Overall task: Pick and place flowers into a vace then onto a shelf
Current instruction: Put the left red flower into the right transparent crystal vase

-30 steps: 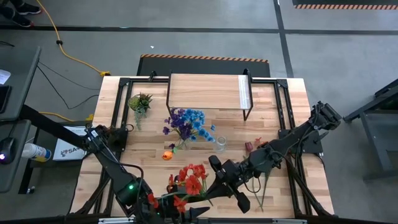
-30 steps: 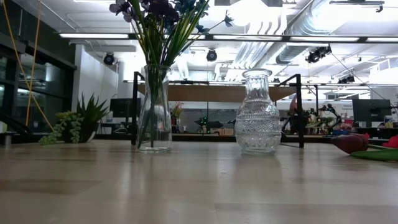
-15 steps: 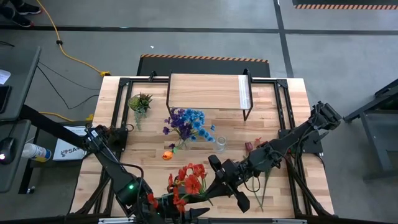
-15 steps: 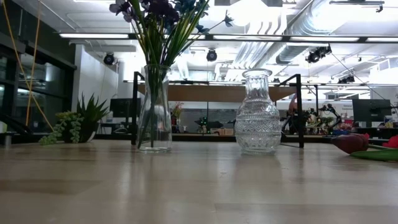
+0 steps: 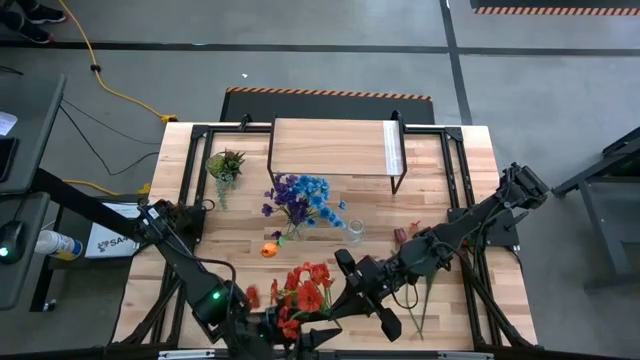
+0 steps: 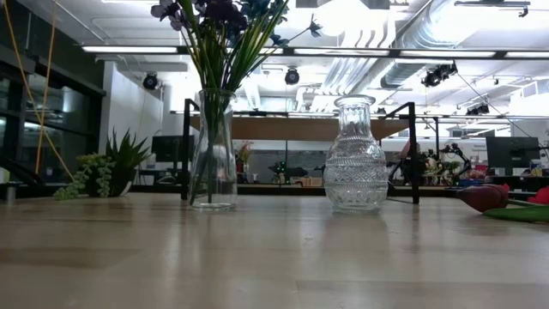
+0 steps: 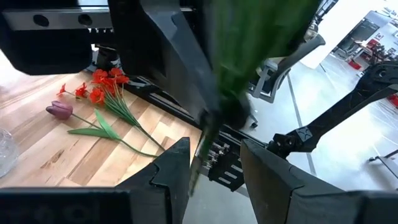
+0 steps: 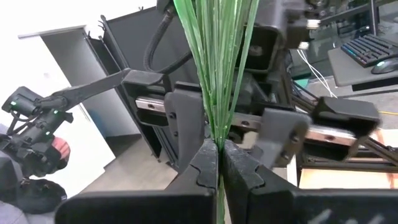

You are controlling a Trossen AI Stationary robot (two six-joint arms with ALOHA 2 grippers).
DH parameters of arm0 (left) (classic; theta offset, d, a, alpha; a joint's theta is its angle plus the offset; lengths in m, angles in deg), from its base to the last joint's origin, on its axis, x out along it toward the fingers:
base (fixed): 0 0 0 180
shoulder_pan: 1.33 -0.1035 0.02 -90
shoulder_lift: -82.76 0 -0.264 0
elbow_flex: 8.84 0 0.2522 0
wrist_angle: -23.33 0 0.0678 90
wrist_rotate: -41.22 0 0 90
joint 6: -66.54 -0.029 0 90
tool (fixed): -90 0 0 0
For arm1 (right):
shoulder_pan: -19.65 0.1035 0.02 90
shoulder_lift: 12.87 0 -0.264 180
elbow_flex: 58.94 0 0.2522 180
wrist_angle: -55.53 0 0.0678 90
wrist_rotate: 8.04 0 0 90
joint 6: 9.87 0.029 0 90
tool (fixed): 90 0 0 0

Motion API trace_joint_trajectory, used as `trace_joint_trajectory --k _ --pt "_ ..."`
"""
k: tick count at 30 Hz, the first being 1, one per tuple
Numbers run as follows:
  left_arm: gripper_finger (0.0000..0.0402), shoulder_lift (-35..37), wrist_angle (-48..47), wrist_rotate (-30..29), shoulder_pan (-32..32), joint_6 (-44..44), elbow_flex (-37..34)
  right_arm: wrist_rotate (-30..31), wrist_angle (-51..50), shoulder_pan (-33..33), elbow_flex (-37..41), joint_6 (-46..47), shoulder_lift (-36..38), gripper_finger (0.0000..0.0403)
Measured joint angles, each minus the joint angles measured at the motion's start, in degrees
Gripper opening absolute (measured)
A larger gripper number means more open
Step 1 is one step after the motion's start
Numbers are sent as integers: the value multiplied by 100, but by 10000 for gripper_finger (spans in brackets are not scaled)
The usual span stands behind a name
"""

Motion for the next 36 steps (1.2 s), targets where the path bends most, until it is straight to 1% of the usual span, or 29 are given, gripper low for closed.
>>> trace_joint_trajectory --k 6,12,17,22,29,36 --pt "177 0 -51 252 -137 -38 0 -27 -48 2 0 -1 0 0" --pt "177 0 -259 240 -109 12 0 -48 -125 2 2 0 0 0" --pt "177 0 -433 93 -109 51 0 -55 -97 2 2 29 0 0" --pt "177 9 -948 14 -109 477 2 -18 -115 -2 9 28 -6 0" --pt "177 9 -943 -57 -111 456 2 -8 -101 -2 9 31 -7 0" --pt "177 9 -784 -323 -129 344 2 -27 -125 -2 6 17 -2 0"
